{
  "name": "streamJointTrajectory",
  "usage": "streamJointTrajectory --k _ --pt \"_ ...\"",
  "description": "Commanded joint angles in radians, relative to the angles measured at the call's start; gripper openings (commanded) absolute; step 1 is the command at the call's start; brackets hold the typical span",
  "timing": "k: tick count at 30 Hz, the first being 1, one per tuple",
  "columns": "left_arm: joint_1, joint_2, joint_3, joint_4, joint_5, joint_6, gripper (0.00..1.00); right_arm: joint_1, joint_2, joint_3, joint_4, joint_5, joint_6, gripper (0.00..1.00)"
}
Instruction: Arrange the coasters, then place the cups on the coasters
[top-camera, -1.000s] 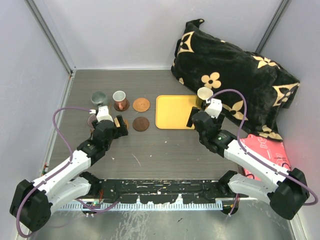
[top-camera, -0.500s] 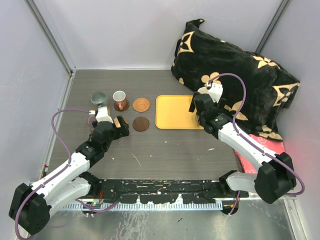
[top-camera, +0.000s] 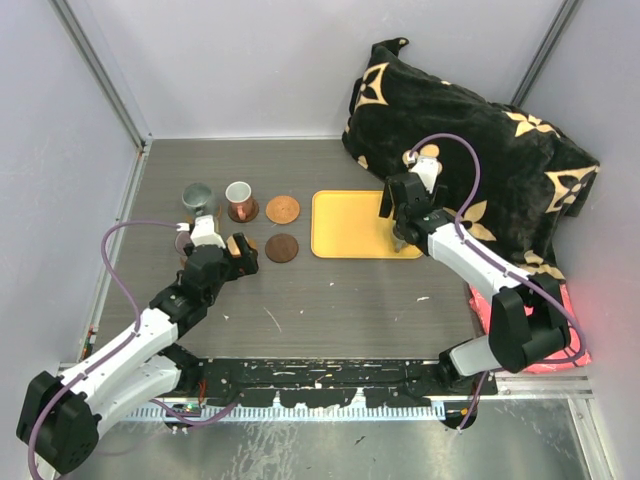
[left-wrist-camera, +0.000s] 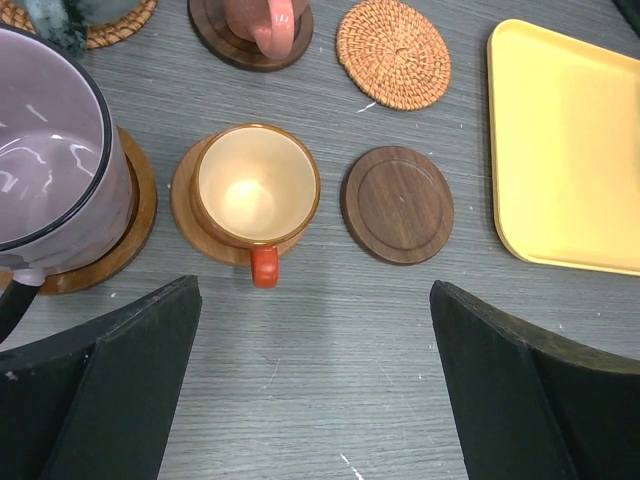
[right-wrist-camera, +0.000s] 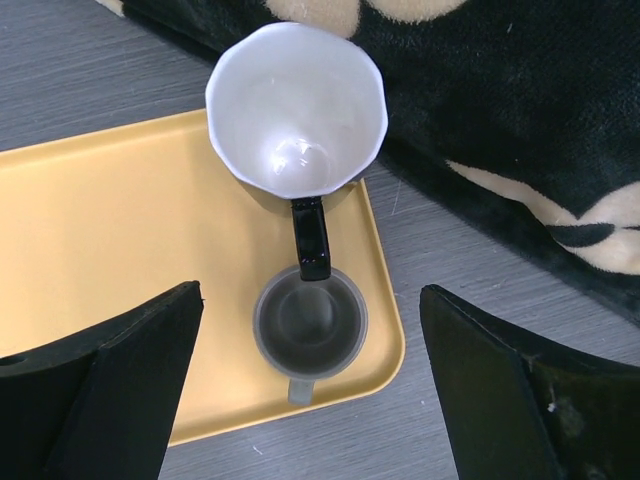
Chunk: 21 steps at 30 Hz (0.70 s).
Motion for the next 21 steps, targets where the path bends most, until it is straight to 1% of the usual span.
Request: streamJointTrajectory --k 1,5,11,21 --pt "0.004 -0.018 -0.001 0.053 -0.004 -0.012 0.98 -0.031 0.02 0.049 0.058 -0.019 -0.025 0.93" --pt "0.003 -0.032 -0.011 0.056 -0.023 -0.02 0.98 -0.048 0.038 0.029 0.093 -0.049 -0.022 0.9" --pt "0.003 -0.05 -0.027 0.067 -0.027 -0.027 0.98 -0.051 0.07 0.023 0.136 -0.031 -0.023 0.83" --pt "0.003 -0.052 -0.033 0.072 -0.028 -0.028 0.98 -0.058 0.12 0.008 0.202 -0.027 -0.013 0.8"
